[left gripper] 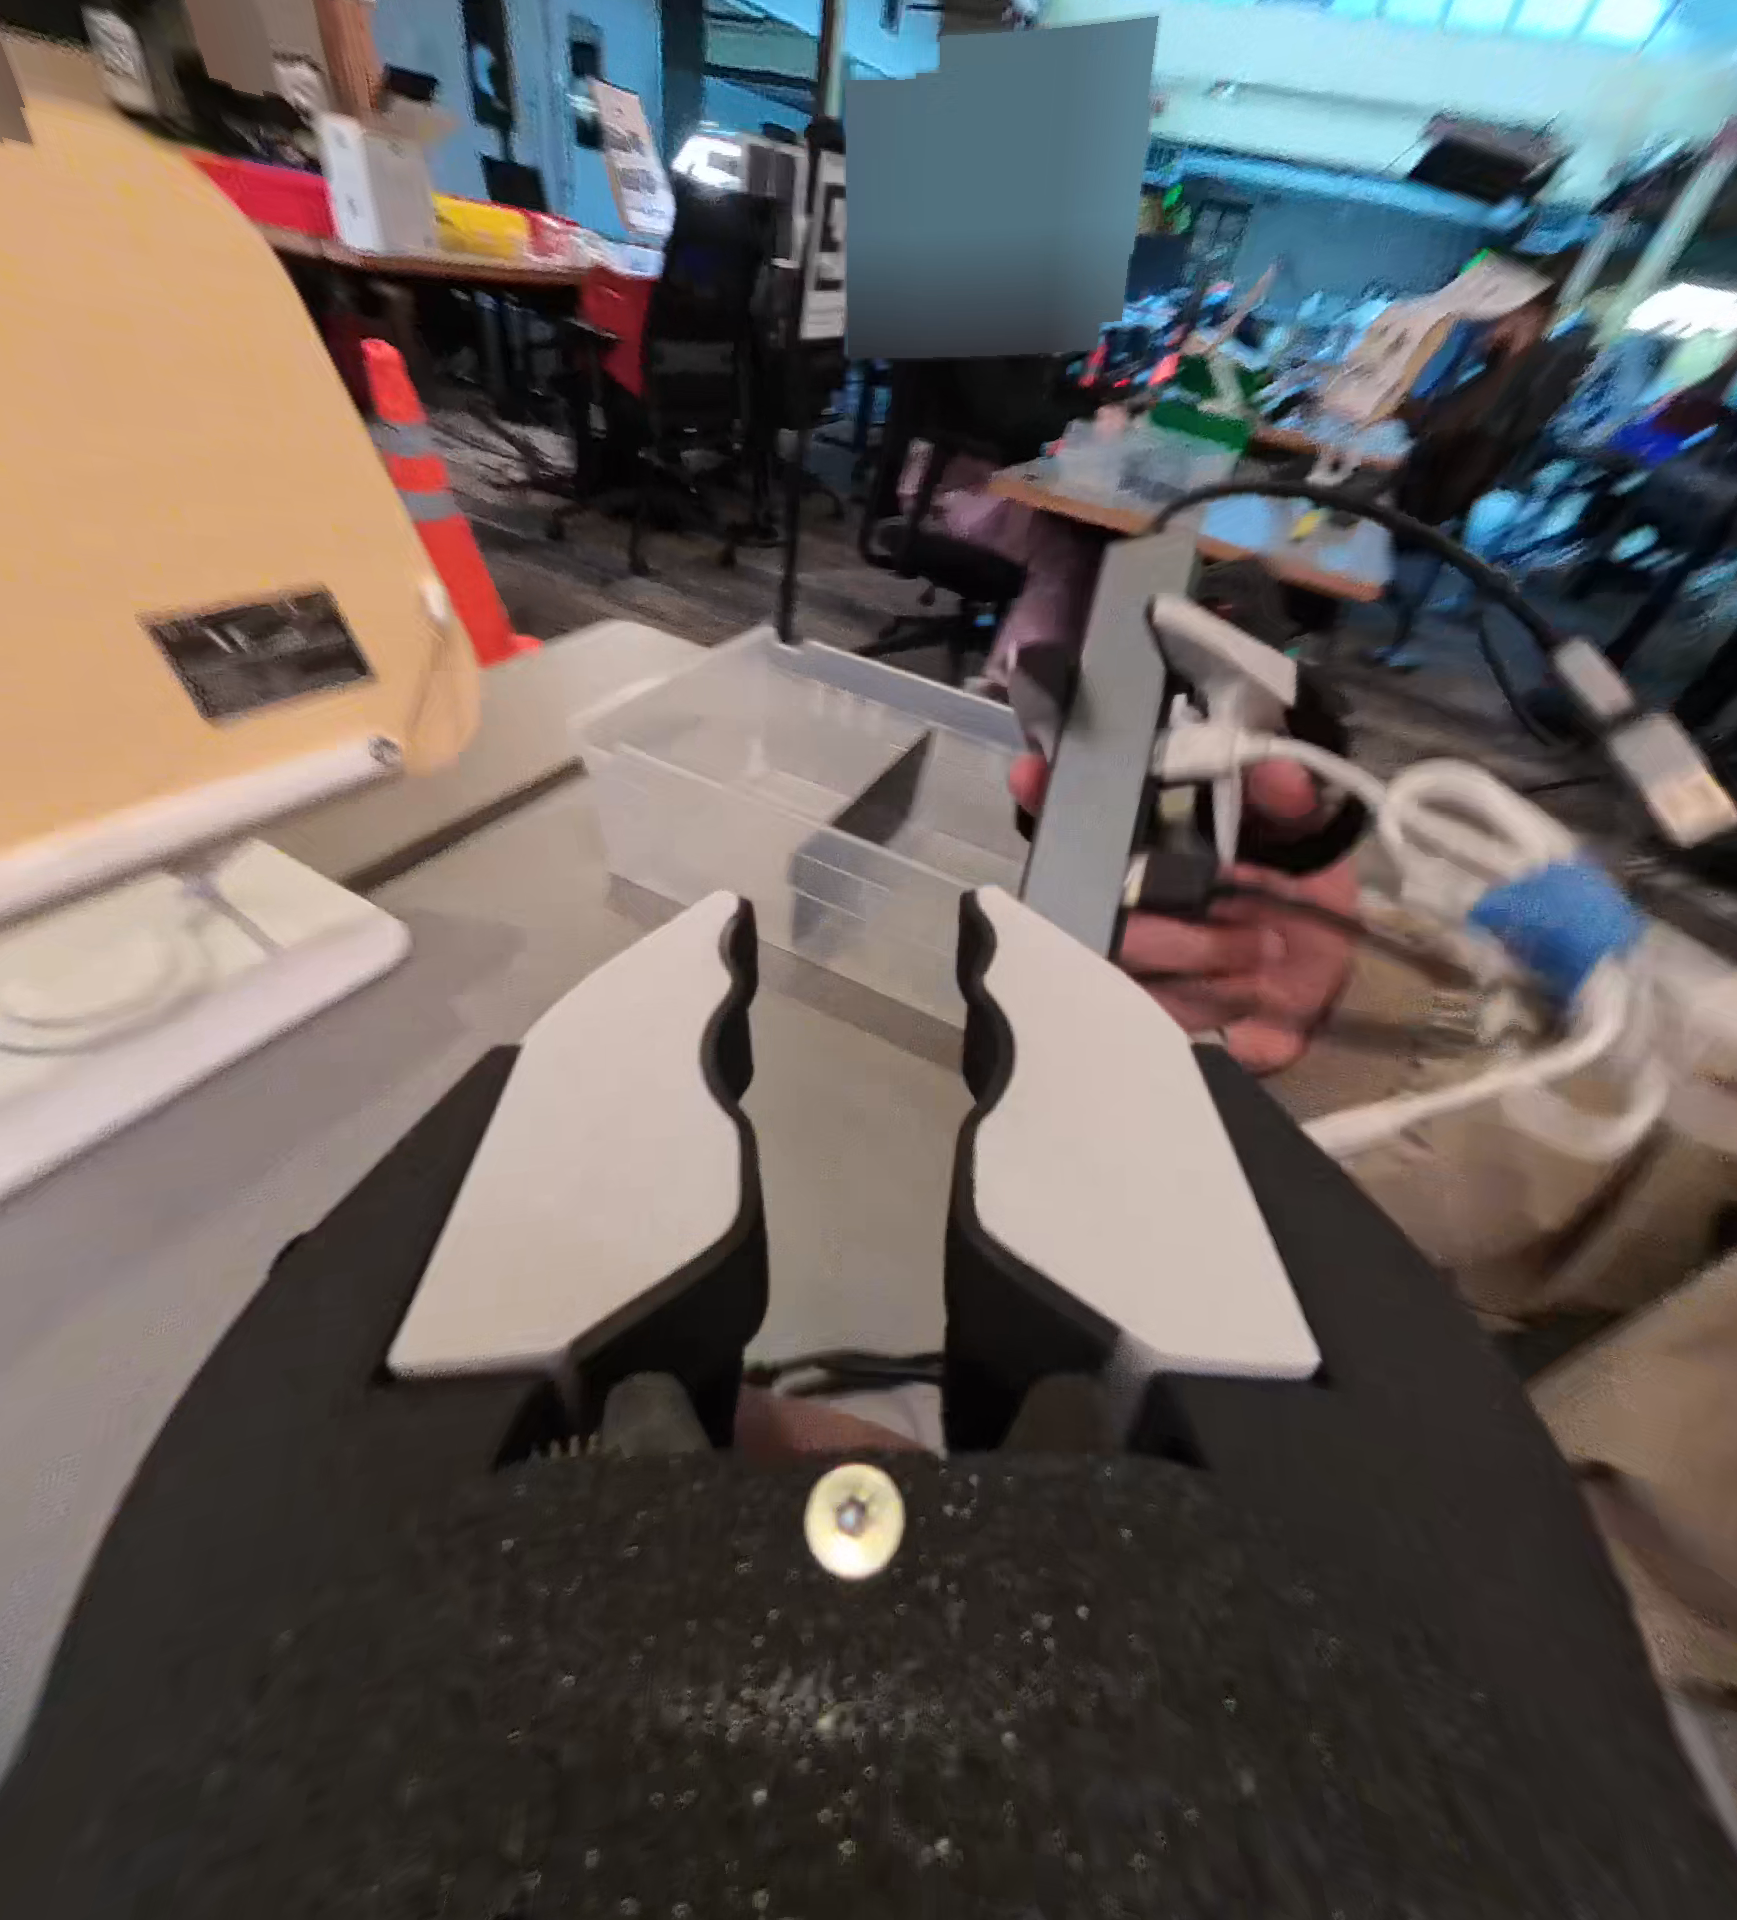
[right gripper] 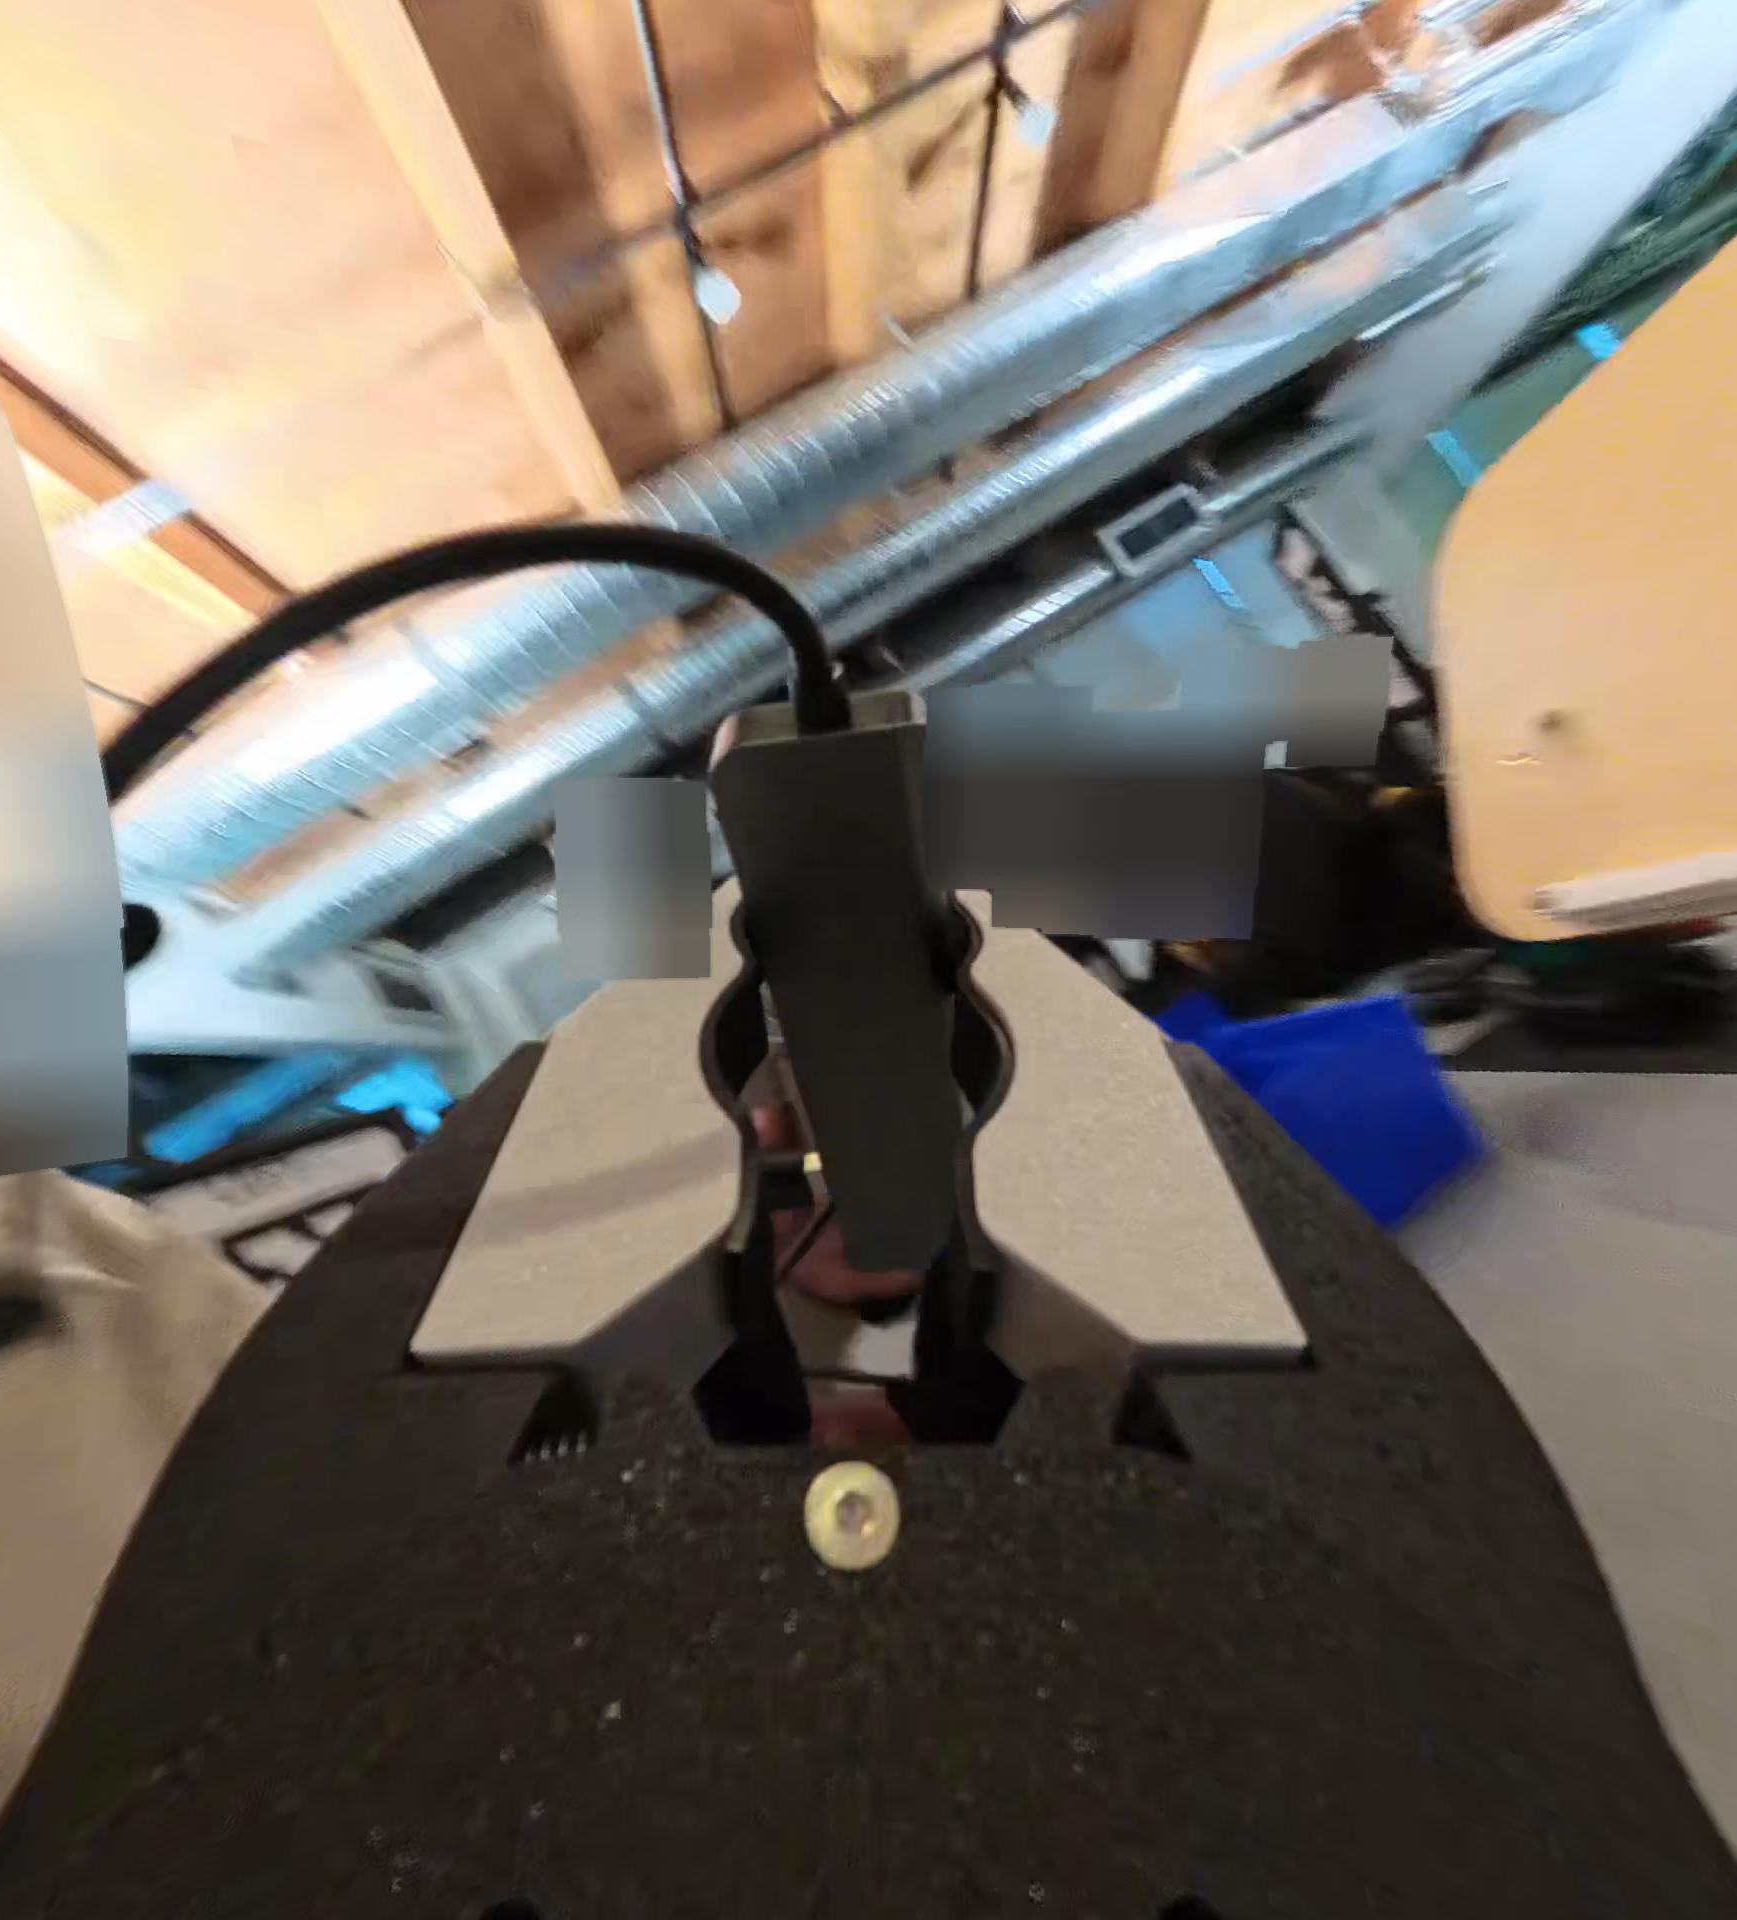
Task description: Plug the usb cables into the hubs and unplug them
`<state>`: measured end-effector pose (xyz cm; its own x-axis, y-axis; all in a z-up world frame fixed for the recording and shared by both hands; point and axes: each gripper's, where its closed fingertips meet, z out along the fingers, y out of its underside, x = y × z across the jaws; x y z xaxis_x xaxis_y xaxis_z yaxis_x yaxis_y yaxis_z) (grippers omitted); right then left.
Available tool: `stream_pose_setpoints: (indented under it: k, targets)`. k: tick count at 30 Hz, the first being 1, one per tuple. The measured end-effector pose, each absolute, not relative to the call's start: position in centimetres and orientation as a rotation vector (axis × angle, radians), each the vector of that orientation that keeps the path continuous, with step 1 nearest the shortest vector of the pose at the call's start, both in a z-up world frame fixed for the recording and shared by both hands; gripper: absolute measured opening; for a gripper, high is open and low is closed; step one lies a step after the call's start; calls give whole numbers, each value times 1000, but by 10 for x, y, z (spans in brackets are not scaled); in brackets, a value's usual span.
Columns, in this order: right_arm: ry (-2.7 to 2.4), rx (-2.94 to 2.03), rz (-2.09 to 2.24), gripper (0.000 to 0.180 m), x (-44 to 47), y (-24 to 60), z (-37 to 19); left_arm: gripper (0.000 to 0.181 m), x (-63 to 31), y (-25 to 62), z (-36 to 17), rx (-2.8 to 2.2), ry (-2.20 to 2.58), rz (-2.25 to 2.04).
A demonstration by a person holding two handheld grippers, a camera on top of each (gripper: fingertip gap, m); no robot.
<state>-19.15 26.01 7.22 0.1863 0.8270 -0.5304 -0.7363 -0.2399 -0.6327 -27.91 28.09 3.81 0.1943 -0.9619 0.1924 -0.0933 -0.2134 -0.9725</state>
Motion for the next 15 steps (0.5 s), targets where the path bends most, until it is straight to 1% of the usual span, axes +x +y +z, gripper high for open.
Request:
stream_pose_setpoints:
  k: [3, 4, 6, 9, 11, 12, 15]
  targets:
    - [-103, -989, 1643, 30, -199, 254, 73, 40, -280, 258, 31, -1485, 1070, -1385]
    - [-122, -962, 1711, 30, -203, 249, 74, 43, -278, 251, 27, -1476, 1108, -1388]
    - [-112, -913, 1826, 29, -207, 246, 75, 55, -272, 237, 19, -1462, 1218, -1379]
    - [-110, -1003, 1788, 30, -223, 255, 61, 60, -262, 221, -3, -1503, 1368, -1353]
    - [-124, -1034, 1756, 29, -231, 257, 56, 59, -254, 217, -18, -1553, 1385, -1331]
    - [-123, -1042, 1740, 32, -234, 257, 55, 60, -250, 214, -25, -1575, 1383, -1331]
    - [-97, -1039, 1726, 30, -236, 261, 53, 54, -244, 214, -33, -1598, 1281, -1359]
